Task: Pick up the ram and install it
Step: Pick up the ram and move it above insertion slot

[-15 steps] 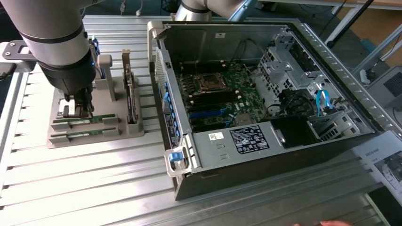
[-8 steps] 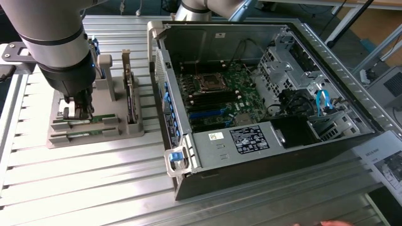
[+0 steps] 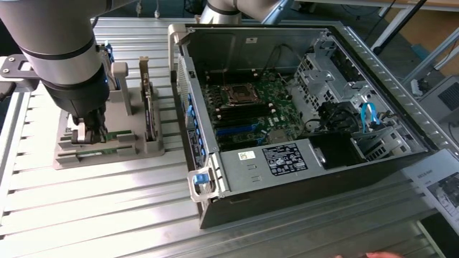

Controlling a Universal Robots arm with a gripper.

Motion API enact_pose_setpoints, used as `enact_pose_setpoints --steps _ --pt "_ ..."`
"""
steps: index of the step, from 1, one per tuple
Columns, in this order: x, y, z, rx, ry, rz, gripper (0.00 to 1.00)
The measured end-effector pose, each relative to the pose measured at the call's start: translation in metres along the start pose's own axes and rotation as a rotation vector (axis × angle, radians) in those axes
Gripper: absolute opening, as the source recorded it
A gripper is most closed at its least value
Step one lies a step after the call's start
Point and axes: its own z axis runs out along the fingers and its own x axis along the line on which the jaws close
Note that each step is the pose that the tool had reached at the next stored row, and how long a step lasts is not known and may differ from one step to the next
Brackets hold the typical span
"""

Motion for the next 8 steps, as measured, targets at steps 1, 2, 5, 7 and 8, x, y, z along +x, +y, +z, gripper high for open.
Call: enact_pose_setpoints --steps 1,2,5,7,8 --pt "0.0004 0.0 -0.0001 -0.0001 0.0001 0.0 0.24" --pt "0.0004 -0.0001 0.0 0.0 0.0 0.0 0.24" --pt "0.0004 -0.0001 0.0 0.0 -0.0001 0.0 0.24" --pt "0.0005 -0.0001 0.0017 0.0 -0.0002 0.0 0.24" --pt "0.0005 -0.0001 0.0026 0.0 -0.0001 0.0 0.24"
